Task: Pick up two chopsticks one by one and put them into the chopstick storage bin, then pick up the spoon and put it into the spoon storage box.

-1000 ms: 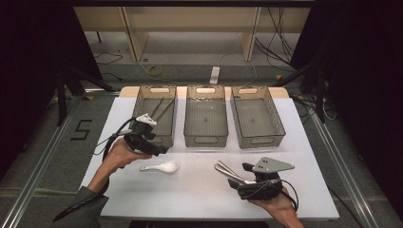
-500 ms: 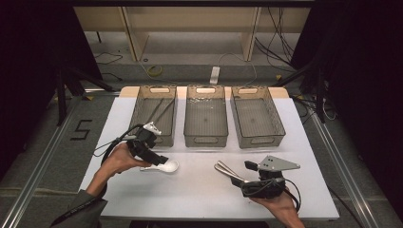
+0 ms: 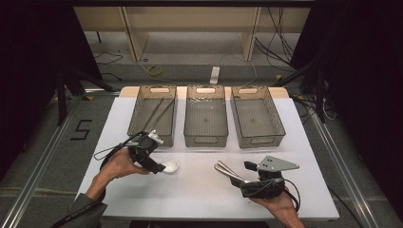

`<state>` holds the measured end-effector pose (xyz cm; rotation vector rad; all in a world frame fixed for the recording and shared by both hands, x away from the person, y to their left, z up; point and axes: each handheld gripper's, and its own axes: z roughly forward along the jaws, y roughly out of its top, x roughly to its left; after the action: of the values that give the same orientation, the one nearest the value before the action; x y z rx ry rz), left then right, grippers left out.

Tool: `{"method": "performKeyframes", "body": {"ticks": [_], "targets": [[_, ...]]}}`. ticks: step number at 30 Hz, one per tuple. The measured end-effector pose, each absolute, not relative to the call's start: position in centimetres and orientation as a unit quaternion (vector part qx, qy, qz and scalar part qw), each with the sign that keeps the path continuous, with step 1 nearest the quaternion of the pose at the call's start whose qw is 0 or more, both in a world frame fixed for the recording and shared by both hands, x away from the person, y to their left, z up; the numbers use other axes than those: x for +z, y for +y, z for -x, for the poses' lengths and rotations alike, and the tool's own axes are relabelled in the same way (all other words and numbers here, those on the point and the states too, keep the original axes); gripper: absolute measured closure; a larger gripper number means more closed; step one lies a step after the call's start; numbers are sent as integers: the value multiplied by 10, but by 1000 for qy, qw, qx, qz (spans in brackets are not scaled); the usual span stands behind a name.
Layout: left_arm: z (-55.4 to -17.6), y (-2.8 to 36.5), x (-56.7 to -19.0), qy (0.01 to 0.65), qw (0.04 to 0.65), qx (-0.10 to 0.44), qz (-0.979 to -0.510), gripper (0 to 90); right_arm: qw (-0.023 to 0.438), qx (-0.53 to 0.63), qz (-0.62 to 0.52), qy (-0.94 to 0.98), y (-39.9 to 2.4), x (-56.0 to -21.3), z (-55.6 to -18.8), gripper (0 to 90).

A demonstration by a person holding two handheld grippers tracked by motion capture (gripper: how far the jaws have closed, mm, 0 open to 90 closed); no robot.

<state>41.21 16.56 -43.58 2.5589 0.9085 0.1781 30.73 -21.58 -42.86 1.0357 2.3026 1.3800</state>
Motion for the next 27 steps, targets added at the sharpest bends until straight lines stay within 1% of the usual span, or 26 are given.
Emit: {"method": "performKeyframes", "body": {"ticks": [7, 15, 21, 27], "targets": [[-413, 167, -443, 324, 187, 69, -925, 160, 133, 473, -355, 795, -215, -429, -307, 244], [-414, 166, -452, 304, 160, 67, -937, 174, 131, 470, -354, 798, -214, -430, -307, 244], [-416, 167, -455, 299, 154, 63, -940, 216, 132, 468, -356, 798, -215, -430, -307, 244], [-417, 171, -458, 303, 154, 58, -939, 286, 132, 462, -354, 802, -212, -431, -308, 246]]}}
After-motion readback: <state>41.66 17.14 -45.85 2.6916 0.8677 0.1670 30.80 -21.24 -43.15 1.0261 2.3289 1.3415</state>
